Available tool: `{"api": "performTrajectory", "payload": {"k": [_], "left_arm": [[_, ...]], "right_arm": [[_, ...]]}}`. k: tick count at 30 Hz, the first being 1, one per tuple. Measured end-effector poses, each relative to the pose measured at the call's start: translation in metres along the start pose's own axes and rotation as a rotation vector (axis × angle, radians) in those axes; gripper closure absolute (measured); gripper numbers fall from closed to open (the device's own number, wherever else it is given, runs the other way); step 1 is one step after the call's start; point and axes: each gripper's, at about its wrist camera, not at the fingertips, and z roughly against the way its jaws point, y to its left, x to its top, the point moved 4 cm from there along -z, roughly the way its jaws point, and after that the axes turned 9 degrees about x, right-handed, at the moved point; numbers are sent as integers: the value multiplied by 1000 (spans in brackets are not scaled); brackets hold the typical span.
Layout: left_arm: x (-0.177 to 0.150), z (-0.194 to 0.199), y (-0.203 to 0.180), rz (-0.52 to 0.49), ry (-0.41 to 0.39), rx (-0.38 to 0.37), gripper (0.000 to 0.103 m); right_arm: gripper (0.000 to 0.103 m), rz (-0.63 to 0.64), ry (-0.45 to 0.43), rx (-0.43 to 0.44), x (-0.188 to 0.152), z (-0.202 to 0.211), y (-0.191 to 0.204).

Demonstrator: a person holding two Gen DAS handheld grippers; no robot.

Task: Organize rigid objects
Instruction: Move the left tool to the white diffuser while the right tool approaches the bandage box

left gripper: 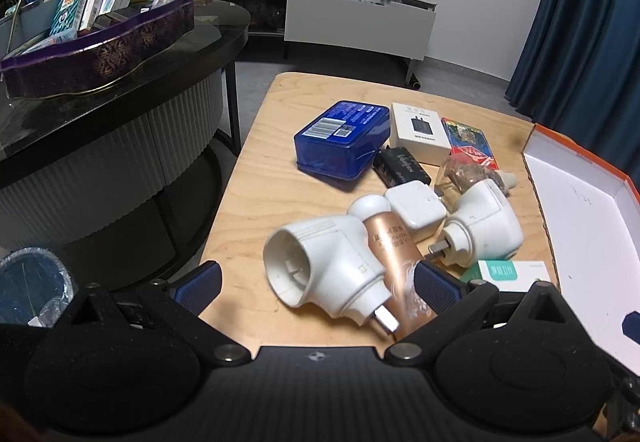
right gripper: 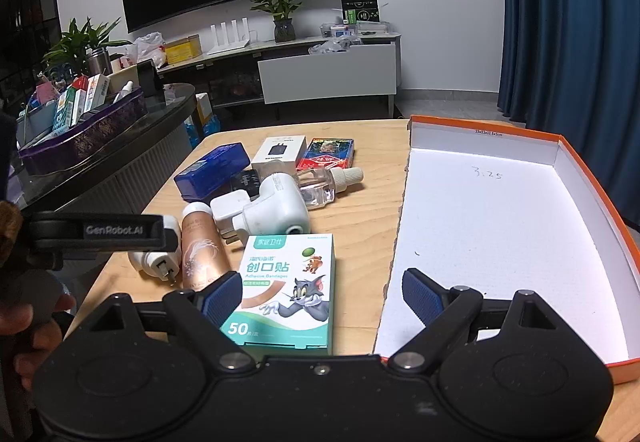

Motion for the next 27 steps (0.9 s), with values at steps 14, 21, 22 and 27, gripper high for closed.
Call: {"api": "performTrajectory", "payload": {"k": [14,21,22,27], "left_arm": [[-3,-20,19,-31,20,39,0],[-2,-36,11,-80,-5,12,0],[-3,-37,9,-100,-13,14,2],[-5,-38,6,-152,-50,-16,25]], "right_arm": [[1,25,8,5,-1,-10,1],[1,54,41,20,0,-25,11],[1,51,46,26,0,-28,12],[1,30,72,43,-1,-43,14]]}}
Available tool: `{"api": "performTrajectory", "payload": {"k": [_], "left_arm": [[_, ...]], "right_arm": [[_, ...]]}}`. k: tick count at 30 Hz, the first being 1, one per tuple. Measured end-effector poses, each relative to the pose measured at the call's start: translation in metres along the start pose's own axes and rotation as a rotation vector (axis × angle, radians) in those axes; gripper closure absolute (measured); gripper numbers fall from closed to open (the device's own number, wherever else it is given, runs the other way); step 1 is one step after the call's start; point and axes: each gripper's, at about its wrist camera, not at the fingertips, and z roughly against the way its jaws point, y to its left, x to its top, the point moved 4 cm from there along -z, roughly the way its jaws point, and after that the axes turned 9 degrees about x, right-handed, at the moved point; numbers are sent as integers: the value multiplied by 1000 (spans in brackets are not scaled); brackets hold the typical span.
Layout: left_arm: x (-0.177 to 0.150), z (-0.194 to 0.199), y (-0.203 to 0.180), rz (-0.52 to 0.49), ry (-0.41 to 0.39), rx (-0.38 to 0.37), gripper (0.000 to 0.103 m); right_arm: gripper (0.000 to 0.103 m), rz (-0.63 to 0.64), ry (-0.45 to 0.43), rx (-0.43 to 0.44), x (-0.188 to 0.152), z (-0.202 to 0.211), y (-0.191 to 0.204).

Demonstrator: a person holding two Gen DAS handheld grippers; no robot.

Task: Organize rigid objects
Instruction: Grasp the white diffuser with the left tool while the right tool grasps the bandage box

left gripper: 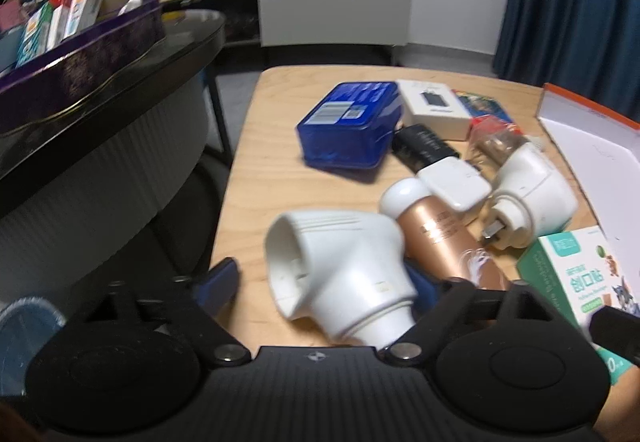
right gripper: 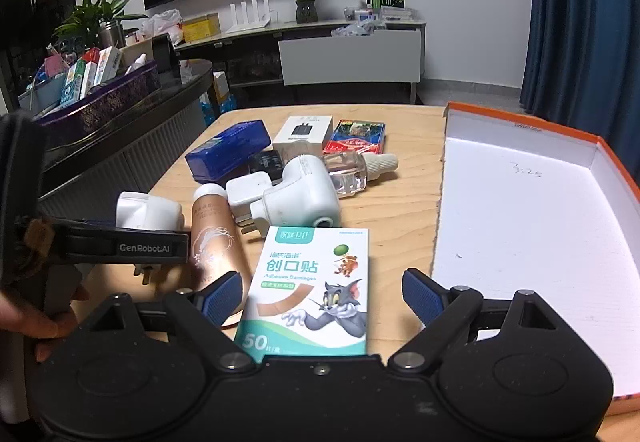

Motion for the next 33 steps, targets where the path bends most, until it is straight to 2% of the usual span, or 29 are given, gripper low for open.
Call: {"api": "performTrajectory", "payload": {"k": [1,4,11,13,14,16,26,33], "left_arm": [[1,1,-2,-8,-15,-11,33],[0,3,-5,-23,-37,-16,34],[-5,7,-2,8,-25,-50,34],[-5,11,-1,10,-32,-51,34],[-4,14,-1,13,-40,-51,34],[-4,18,2,22,-46,-51,34],[5,52,-1,33,-91,-79,34],[21,84,-28,30,-132,-158,34]], "right_arm": [[1,-3,6,-2,1,-4,0],[1,-11,24,-18,3,-13,-1],[1,11,111,-80,3,-40,-2],[6,17,115,-91,3,-45,-4],[16,10,111,-78,4,-46,-5],[19,27,111,-98,5,-45,-7],[19,26,3,-88,24,3,-17],[19,-15,-114,-141,44,52,-53]]}}
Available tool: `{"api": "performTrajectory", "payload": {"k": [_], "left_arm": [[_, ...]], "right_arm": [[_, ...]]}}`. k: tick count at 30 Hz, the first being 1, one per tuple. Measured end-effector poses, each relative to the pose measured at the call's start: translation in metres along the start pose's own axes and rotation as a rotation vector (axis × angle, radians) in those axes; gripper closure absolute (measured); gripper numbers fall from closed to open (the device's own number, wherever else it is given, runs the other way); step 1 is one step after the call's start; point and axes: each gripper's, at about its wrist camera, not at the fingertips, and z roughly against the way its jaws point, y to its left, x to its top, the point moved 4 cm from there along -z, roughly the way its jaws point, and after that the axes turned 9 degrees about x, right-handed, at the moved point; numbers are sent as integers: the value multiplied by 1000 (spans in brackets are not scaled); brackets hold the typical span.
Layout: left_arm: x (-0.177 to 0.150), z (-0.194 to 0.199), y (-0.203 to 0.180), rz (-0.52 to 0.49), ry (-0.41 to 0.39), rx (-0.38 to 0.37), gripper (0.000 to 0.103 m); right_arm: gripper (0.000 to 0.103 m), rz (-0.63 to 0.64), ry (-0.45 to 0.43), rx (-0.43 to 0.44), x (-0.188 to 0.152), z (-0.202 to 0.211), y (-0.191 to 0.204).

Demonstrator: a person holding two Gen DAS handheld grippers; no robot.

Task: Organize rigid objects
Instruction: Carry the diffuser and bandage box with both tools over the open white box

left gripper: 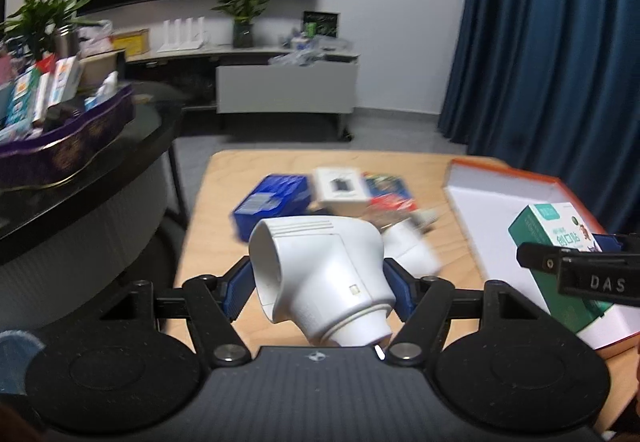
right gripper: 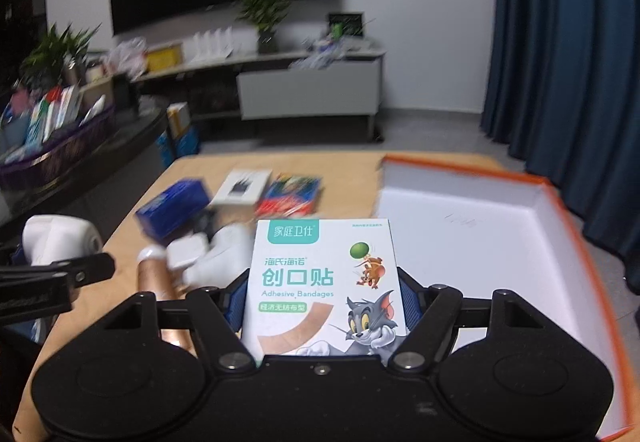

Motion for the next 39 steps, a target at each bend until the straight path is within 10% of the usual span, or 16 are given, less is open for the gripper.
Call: {"api": "performTrajectory", "payload": {"k": [19,39], "left_arm": [[80,-40,-141,-91,47,-300,34],[98,-65,-170,-114,92,-297,34]], "right_arm": [[19,-163,-71,-160,49,27,-143],[19,-152,0,-130,70,-13,-182]]}}
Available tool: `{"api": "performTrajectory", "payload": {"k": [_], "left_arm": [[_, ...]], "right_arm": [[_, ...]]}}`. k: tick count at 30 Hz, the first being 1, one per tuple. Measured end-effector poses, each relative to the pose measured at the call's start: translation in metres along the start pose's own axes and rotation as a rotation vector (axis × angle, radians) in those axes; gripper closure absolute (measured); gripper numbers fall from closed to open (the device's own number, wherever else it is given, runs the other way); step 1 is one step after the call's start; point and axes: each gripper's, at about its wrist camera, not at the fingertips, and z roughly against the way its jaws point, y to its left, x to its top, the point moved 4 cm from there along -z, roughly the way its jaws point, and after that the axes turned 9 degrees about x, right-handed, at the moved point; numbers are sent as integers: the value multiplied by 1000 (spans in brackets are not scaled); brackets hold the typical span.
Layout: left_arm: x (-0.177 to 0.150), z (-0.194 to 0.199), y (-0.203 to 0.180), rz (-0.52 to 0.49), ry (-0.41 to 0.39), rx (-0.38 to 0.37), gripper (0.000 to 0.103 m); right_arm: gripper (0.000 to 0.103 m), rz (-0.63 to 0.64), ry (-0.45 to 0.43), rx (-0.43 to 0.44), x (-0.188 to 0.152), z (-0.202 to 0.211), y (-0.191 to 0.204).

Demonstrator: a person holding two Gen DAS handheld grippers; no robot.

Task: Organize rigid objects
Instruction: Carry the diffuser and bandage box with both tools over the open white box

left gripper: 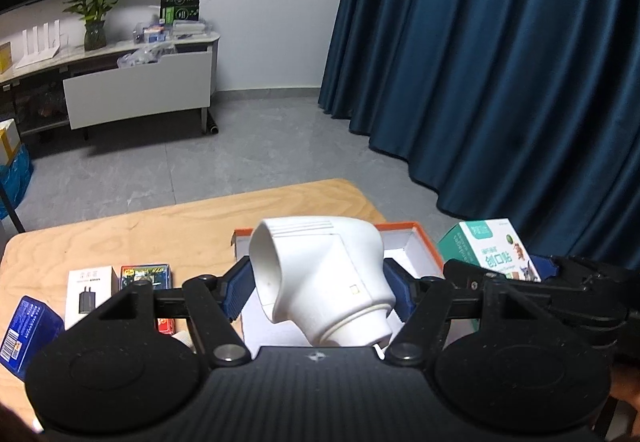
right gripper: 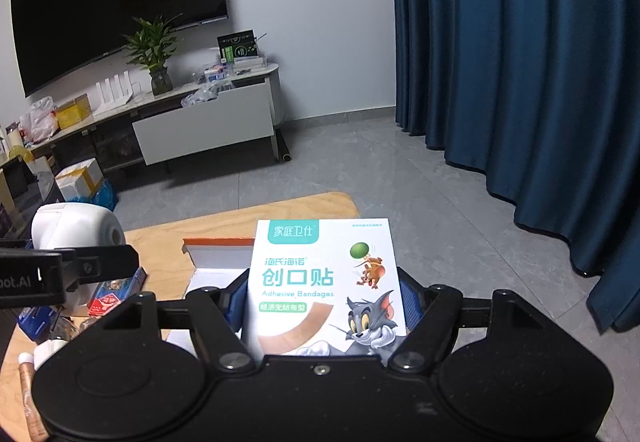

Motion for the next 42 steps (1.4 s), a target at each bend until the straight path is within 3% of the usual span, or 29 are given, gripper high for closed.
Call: {"api": "performTrajectory", "payload": {"k": [14,42], "left_arm": [[2,-29,1,16,64,24,34],[-6,-64,3,2,106,33,34]], "right_arm": [[19,-2,65,5,-6,-44,-2],[19,4,123,-14,-7,-89,-7]]}}
